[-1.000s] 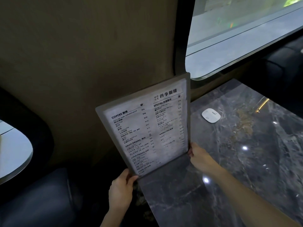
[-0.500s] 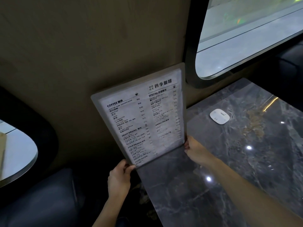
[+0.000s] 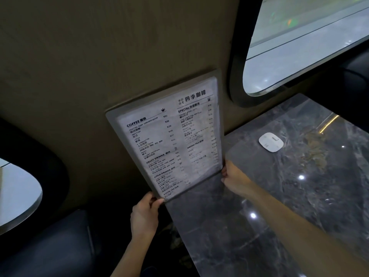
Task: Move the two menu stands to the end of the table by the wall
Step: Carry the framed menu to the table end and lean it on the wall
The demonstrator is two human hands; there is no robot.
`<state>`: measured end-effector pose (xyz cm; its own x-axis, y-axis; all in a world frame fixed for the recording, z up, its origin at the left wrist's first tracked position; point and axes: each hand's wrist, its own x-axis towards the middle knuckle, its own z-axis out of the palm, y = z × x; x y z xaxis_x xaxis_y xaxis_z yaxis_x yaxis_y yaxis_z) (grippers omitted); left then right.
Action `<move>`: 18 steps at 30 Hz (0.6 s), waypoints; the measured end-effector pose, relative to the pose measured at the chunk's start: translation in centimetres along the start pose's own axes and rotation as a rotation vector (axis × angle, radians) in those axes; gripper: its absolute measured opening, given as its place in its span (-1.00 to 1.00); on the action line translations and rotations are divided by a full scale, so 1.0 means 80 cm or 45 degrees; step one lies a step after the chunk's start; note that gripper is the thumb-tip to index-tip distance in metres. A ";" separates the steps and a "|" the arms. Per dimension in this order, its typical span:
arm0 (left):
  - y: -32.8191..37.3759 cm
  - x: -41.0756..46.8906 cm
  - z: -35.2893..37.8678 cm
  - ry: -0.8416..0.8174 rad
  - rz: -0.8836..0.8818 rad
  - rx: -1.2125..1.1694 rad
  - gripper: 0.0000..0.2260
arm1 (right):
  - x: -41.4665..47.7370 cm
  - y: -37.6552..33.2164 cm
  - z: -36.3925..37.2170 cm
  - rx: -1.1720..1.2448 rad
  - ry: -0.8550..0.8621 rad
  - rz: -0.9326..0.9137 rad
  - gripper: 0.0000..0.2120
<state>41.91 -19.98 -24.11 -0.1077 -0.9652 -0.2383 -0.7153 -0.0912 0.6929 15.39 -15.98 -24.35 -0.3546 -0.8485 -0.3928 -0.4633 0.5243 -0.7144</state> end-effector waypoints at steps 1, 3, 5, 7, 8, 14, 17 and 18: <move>0.000 0.000 0.001 0.007 -0.002 0.003 -0.94 | 0.002 0.000 0.000 -0.006 -0.007 0.005 -0.51; 0.000 0.000 0.002 0.017 -0.006 0.006 -0.94 | 0.005 0.000 -0.001 0.002 -0.022 0.018 -0.50; -0.001 0.001 0.003 0.016 -0.010 0.003 -0.94 | 0.007 0.001 0.000 0.029 -0.039 0.034 -0.48; -0.002 0.001 0.003 0.016 -0.010 0.004 -0.95 | 0.007 0.003 0.001 0.042 -0.033 0.029 -0.45; -0.002 0.002 0.004 0.017 -0.010 0.012 -0.95 | 0.007 0.004 0.001 0.049 -0.030 0.027 -0.45; 0.002 -0.005 0.005 0.064 -0.031 0.102 -0.88 | 0.000 0.000 0.000 0.090 -0.023 0.034 -0.43; 0.012 -0.016 0.004 0.142 -0.075 0.190 -0.79 | -0.009 0.002 -0.005 0.048 0.000 0.027 -0.40; 0.015 -0.022 0.003 0.191 -0.070 0.203 -0.74 | -0.013 0.004 -0.006 0.000 0.016 0.027 -0.40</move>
<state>41.03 -18.36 -23.03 0.0300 -0.9865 -0.1607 -0.8187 -0.1165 0.5623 15.22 -14.87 -23.88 -0.3745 -0.8363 -0.4004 -0.4556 0.5421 -0.7061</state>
